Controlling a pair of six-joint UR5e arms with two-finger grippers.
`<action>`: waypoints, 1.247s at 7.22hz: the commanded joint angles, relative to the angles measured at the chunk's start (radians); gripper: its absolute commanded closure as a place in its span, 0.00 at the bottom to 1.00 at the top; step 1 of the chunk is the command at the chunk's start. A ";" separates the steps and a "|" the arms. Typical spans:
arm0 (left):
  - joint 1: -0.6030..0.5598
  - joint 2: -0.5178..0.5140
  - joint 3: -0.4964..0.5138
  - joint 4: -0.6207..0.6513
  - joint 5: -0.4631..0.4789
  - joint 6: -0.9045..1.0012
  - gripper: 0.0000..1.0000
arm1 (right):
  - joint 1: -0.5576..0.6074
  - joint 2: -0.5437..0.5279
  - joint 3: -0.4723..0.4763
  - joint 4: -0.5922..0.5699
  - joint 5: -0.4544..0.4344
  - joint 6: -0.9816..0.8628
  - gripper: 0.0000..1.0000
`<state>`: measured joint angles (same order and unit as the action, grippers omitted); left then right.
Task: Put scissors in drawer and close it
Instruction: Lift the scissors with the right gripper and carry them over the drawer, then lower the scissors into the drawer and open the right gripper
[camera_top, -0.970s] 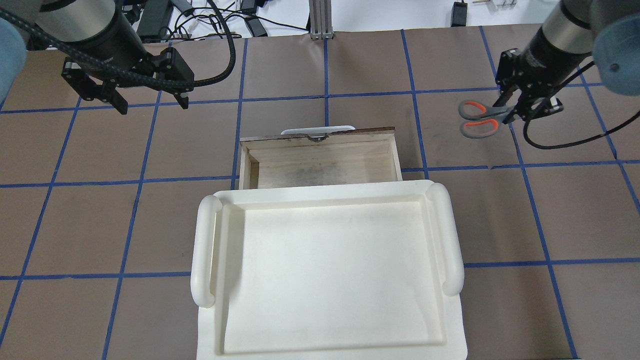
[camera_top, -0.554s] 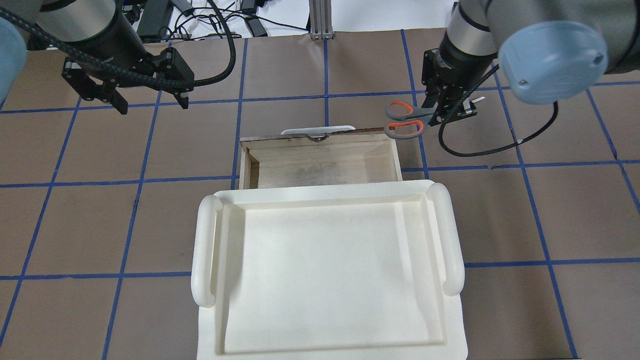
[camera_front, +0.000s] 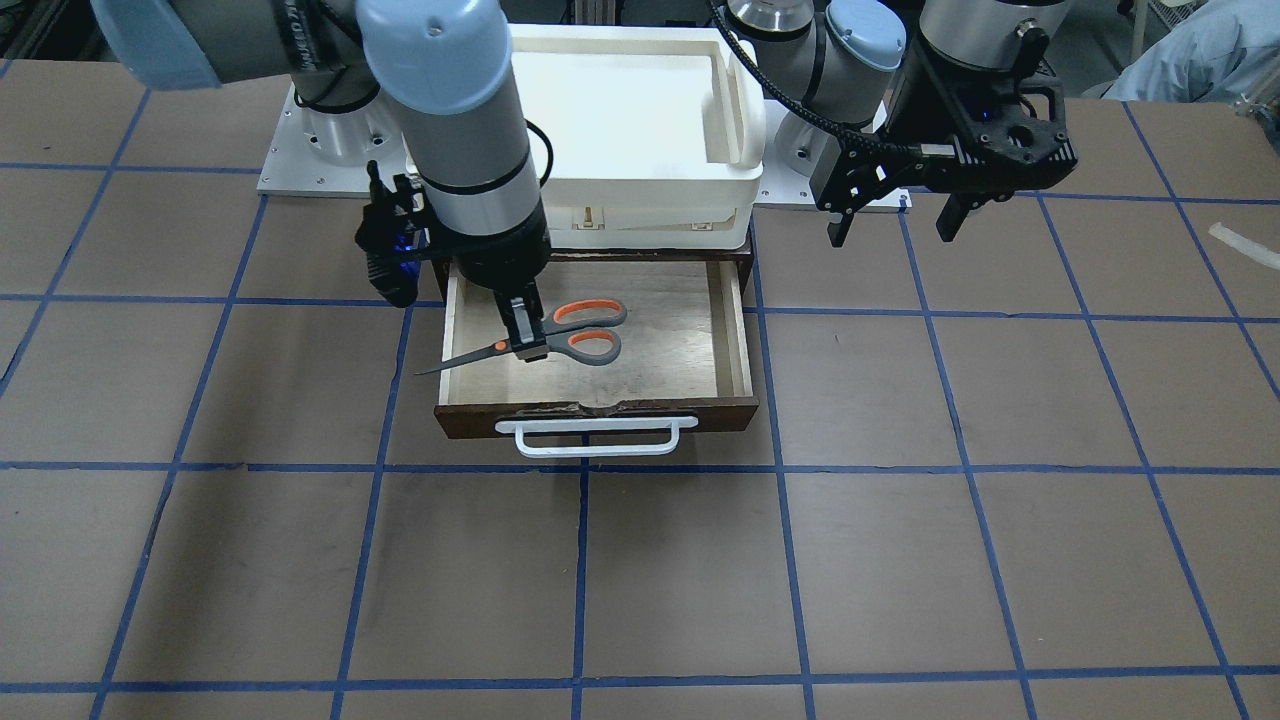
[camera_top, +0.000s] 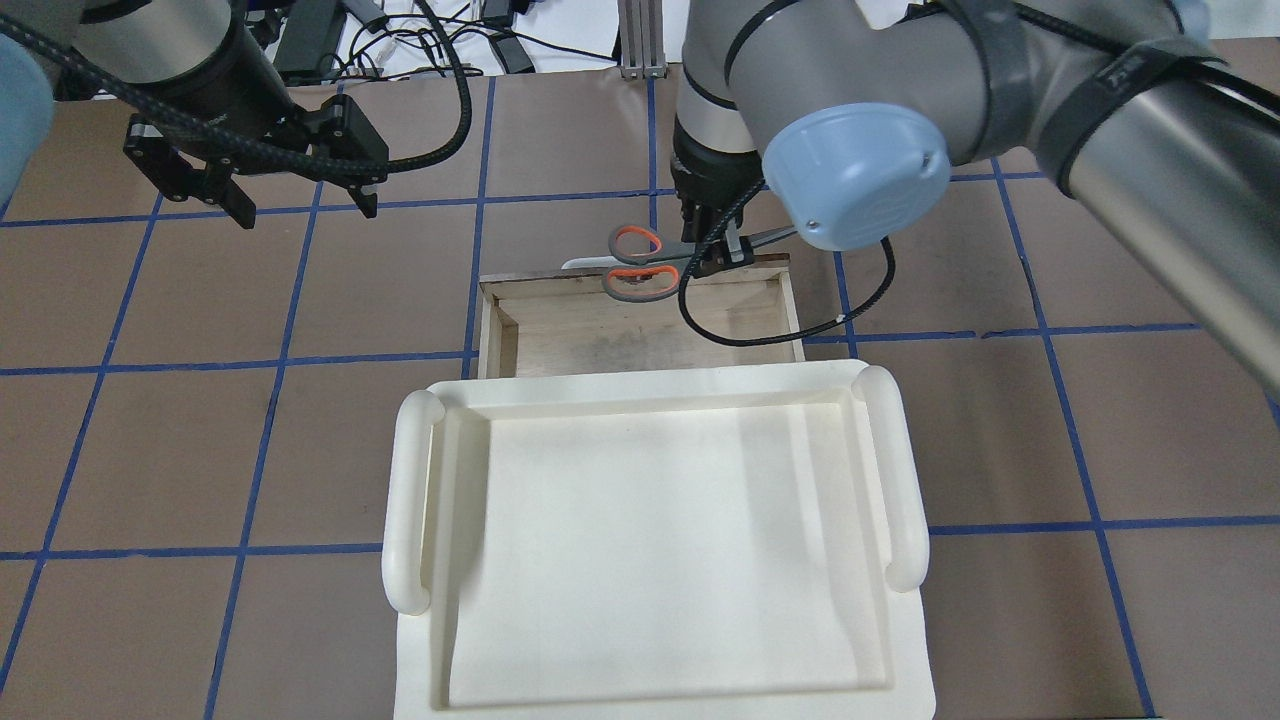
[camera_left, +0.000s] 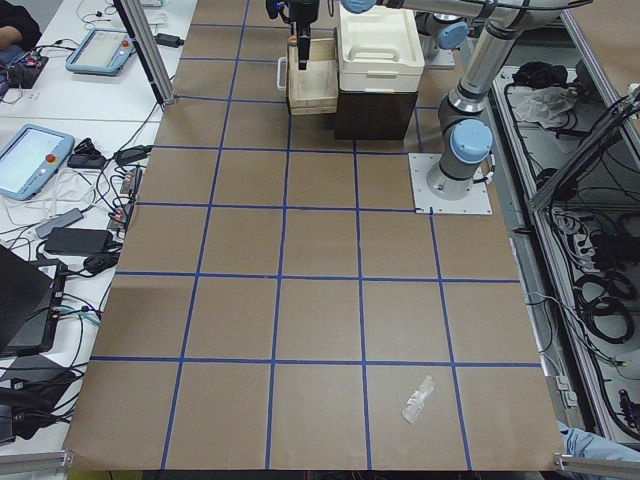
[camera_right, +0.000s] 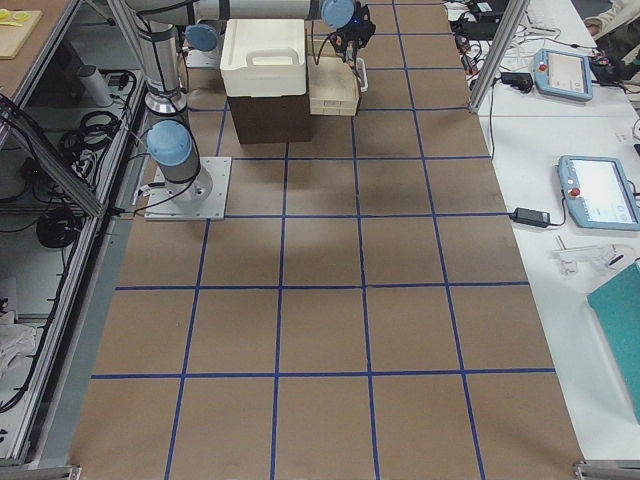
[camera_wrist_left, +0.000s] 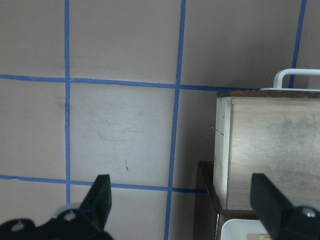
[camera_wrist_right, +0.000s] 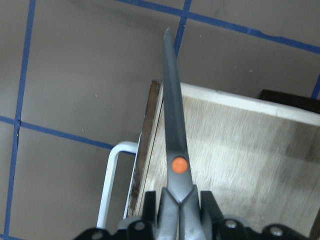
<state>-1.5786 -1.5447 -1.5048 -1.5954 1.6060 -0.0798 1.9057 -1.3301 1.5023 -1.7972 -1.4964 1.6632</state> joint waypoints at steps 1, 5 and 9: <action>0.000 0.000 0.000 0.000 0.000 0.000 0.00 | 0.053 0.049 -0.002 -0.048 -0.002 0.052 0.98; -0.001 0.000 0.000 -0.002 0.000 0.000 0.00 | 0.065 0.061 0.039 -0.048 0.005 0.122 0.96; 0.000 0.000 0.000 -0.006 0.002 0.000 0.00 | 0.082 0.061 0.070 -0.042 0.001 0.222 0.95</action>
<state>-1.5799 -1.5447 -1.5048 -1.5986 1.6064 -0.0798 1.9773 -1.2687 1.5542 -1.8379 -1.4935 1.8824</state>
